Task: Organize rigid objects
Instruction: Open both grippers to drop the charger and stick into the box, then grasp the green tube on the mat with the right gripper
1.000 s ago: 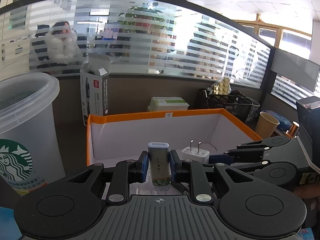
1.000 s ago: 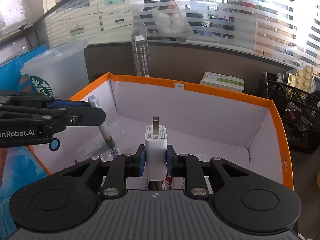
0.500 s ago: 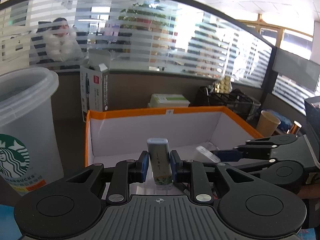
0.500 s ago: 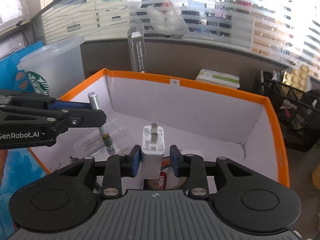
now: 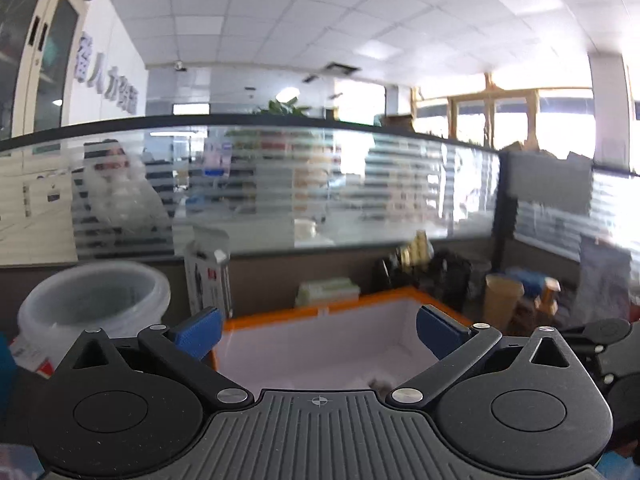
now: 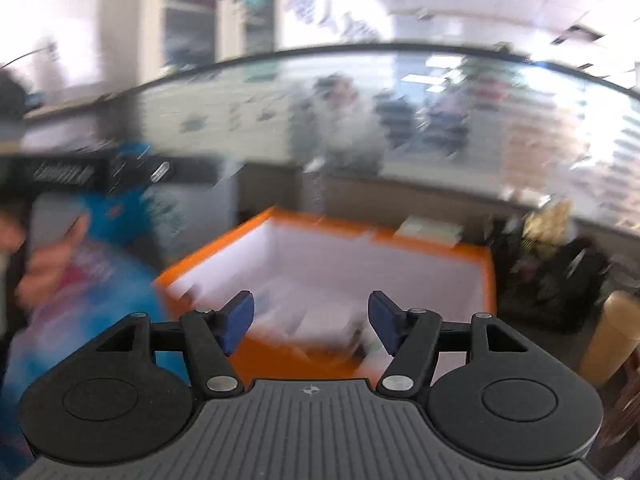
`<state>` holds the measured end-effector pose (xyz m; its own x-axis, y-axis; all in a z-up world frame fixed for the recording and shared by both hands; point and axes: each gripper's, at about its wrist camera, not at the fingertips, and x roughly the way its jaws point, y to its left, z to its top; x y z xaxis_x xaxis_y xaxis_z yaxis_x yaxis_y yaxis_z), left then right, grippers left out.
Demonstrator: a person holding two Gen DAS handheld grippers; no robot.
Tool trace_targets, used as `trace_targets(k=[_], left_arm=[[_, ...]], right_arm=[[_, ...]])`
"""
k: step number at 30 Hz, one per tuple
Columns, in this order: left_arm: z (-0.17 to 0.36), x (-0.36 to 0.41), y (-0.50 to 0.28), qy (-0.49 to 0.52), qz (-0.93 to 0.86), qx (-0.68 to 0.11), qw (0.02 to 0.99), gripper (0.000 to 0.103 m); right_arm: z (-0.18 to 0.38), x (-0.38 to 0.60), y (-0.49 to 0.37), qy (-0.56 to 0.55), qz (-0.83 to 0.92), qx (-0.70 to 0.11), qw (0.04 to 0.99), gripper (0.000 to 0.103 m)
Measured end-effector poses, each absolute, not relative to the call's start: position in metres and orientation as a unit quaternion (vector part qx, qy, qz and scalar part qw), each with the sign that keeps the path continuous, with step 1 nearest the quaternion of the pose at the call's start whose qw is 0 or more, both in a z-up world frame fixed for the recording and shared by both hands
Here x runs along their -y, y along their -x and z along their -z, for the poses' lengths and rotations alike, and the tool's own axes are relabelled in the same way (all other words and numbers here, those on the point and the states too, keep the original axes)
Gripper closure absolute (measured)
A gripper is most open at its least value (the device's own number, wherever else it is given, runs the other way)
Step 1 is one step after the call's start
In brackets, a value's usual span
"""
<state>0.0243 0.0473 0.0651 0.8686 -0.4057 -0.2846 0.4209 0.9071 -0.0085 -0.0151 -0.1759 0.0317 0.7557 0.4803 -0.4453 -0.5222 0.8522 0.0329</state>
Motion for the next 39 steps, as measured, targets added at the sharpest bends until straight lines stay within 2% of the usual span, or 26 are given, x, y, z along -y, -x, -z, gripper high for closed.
trace_targets(k=[7,14,16,22,29,32,35,39], left_arm=[[-0.026,-0.063,0.010,-0.022,0.208,-0.179,0.961,0.000],[0.003,-0.076,0.003,-0.033,0.171,-0.231,0.957,0.000],[0.009,-0.083,-0.002,-0.026,0.161,-0.241,0.957,0.000],[0.020,-0.101,-0.009,-0.008,0.133,-0.264,0.955,0.000],[0.031,-0.110,-0.016,0.001,0.115,-0.292,0.950,0.000],[0.035,-0.109,-0.017,0.004,0.112,-0.298,0.948,0.000],[0.037,-0.108,-0.017,0.010,0.100,-0.299,0.949,0.000],[0.041,-0.107,-0.019,0.022,0.092,-0.305,0.948,0.000]], right_arm=[[0.029,0.175,0.005,0.042,-0.264,-0.309,0.913,0.042],[0.044,0.164,-0.008,0.064,-0.258,-0.330,0.906,0.036],[0.048,0.161,-0.009,0.069,-0.265,-0.332,0.902,0.024],[0.056,0.131,-0.010,0.094,-0.324,-0.335,0.880,0.023],[0.052,0.107,0.039,0.118,-0.500,-0.291,0.807,0.022],[0.042,0.132,0.047,0.107,-0.464,-0.274,0.836,0.020],[0.034,0.172,0.047,0.095,-0.381,-0.267,0.880,0.010],[0.032,0.229,0.038,0.078,-0.278,-0.268,0.919,0.009]])
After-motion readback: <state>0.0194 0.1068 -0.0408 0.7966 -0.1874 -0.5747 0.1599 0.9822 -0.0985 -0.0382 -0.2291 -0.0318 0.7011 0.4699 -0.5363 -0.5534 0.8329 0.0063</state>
